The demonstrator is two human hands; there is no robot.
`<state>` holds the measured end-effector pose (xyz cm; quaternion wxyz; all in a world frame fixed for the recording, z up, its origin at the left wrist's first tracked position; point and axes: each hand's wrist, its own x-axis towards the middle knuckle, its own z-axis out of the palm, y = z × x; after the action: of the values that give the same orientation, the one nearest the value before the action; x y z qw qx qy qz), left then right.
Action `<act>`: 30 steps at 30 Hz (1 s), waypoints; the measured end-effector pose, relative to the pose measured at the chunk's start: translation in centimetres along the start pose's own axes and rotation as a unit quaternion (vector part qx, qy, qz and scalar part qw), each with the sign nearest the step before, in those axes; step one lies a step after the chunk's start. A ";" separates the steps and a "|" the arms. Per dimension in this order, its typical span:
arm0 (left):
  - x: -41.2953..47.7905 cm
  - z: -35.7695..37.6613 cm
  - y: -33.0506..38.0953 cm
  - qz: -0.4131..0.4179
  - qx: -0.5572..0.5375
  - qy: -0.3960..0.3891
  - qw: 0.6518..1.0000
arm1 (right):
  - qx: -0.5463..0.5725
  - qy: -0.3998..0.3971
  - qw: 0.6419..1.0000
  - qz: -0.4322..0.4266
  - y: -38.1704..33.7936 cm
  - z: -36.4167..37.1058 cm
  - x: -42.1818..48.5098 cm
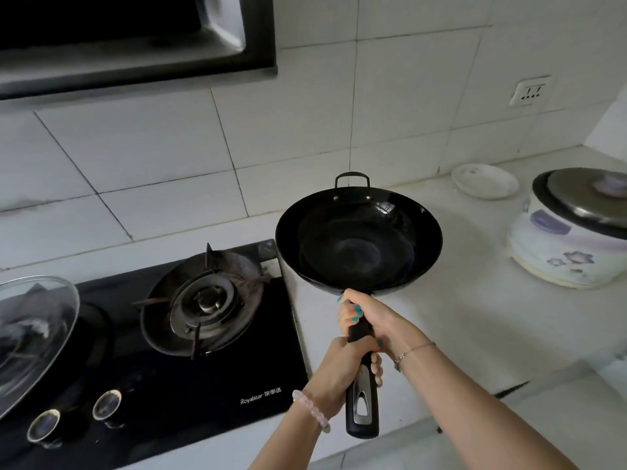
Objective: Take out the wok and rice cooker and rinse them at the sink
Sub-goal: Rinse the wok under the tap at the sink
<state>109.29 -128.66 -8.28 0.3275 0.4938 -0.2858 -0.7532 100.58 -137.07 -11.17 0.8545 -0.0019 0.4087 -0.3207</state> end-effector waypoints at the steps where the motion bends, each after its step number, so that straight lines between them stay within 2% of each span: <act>1: 0.3 0.3 0.0 0.001 -0.006 0.008 1.000 | -0.006 -0.002 1.000 0.004 -0.4 -0.1 0.1; 15: 3.6 6.2 -1.4 0.020 -0.061 0.113 0.992 | -0.101 -0.033 0.992 0.071 -4.3 -3.5 0.6; 30: 5.3 8.4 -3.3 0.008 -0.064 0.154 0.986 | -0.154 -0.010 0.983 0.100 -5.3 -6.2 1.0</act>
<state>99.17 -129.79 -10.73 0.4049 0.5798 -0.1871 -0.6818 93.82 -140.21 -14.65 0.8756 -0.0958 0.4430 -0.1671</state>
